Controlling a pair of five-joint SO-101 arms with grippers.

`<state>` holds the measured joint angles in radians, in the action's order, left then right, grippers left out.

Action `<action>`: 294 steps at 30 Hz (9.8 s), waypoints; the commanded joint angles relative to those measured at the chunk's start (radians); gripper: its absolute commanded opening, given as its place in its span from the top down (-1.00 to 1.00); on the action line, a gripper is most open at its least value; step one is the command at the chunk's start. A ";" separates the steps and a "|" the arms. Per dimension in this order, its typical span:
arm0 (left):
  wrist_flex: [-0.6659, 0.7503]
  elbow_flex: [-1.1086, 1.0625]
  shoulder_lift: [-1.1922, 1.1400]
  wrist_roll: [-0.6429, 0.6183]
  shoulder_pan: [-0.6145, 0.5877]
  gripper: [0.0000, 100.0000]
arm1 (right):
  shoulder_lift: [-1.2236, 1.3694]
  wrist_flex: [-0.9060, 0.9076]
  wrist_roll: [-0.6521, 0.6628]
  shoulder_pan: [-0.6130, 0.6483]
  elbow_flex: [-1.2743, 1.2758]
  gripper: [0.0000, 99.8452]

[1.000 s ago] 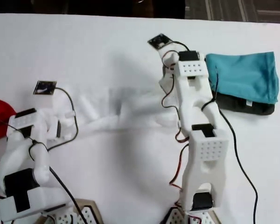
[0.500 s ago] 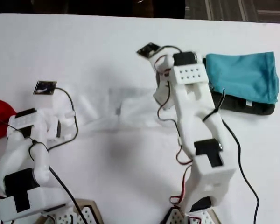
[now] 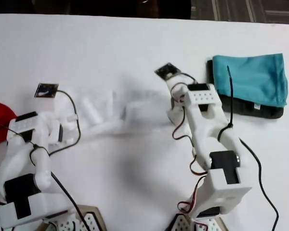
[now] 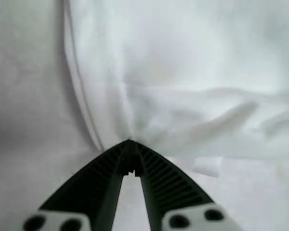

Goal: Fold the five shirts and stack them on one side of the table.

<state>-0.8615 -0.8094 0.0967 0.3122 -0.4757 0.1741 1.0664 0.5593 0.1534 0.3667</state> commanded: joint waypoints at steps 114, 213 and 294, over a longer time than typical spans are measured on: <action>-0.896 1.250 -0.304 -0.212 0.740 0.94 | -1.325 -0.174 0.198 -0.588 1.197 0.96; -0.377 1.109 -0.632 -0.166 0.684 0.94 | -1.325 -0.254 0.017 -0.690 1.192 0.96; -0.577 0.863 -0.456 -0.210 1.025 0.94 | -1.325 -0.257 0.014 -0.690 1.192 0.96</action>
<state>-1.5060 0.1020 -0.4266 0.1005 0.5247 -1.1285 0.8270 0.5792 -0.5294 1.5650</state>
